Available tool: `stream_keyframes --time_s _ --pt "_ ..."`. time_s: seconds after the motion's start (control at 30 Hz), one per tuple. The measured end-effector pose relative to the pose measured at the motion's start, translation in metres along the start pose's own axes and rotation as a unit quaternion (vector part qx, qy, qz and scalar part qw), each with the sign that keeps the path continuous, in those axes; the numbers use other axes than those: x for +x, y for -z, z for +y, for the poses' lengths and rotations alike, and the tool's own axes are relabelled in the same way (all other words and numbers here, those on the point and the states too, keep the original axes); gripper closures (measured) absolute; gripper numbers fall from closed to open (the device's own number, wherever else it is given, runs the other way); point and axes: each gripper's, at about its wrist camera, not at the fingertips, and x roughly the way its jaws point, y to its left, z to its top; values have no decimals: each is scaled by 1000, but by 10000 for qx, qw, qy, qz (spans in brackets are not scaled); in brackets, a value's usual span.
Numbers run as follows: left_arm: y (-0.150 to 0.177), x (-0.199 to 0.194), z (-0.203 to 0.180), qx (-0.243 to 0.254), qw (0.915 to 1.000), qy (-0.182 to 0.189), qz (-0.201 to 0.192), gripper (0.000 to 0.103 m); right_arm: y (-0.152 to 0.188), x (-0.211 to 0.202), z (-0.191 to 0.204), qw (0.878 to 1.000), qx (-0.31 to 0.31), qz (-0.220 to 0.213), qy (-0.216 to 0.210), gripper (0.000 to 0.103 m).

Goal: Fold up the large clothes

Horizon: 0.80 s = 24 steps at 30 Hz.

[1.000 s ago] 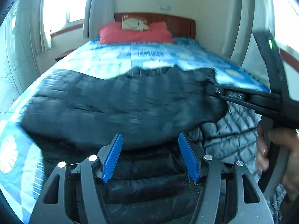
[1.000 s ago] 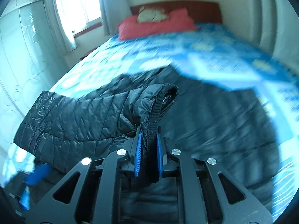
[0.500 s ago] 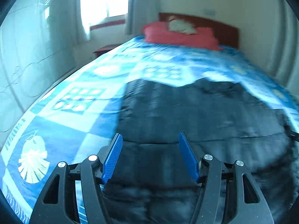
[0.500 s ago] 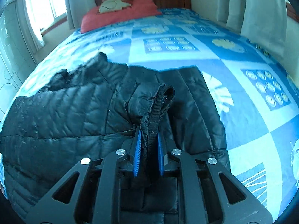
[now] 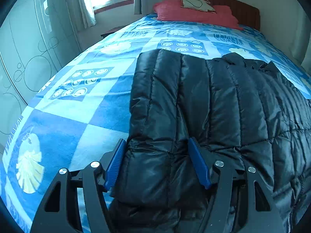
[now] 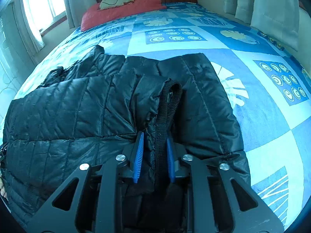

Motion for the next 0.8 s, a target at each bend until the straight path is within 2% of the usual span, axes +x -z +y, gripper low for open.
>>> stream_keyframes --time_s 0.07,0.17,0.23,0.27,0.37,0.5,0.6,0.67,0.73,0.77,0.8 --pt "-4 -19 4 -31 9997 52 -227 37 -4 -23 7 9993 -114 -347 121 53" --pt "-19 -44 7 -135 9970 252 -714 37 -14 -44 23 9976 -145 -675 33 52" --pt "-32 -45 0 -42 9956 281 -893 37 -25 -39 37 9972 -118 -645 -351 52" --pt "-40 -39 -8 65 9955 224 -914 37 -31 -33 45 9975 -173 -573 -381 52" --pt "-54 -11 -20 201 9971 25 -735 37 -45 -4 67 9977 -310 -445 -415 52" --pt "-59 31 -18 -59 9995 -117 -285 37 -46 41 79 9991 -367 16 -229 52" --pt "-54 52 -23 215 9995 -229 -36 34 -41 55 82 9988 -402 49 -263 51" --pt "-55 51 -22 222 9994 -251 44 34 -42 50 85 9989 -409 13 -220 51" --pt "-57 41 -22 182 9989 -440 40 36 -43 38 91 9989 -460 -101 -70 52" --pt "-59 27 -24 130 9984 -535 -97 36 -44 27 99 9980 -566 -272 -55 52" --pt "-60 13 -27 57 9984 -455 -322 36 -45 20 103 9971 -640 -398 -95 52"
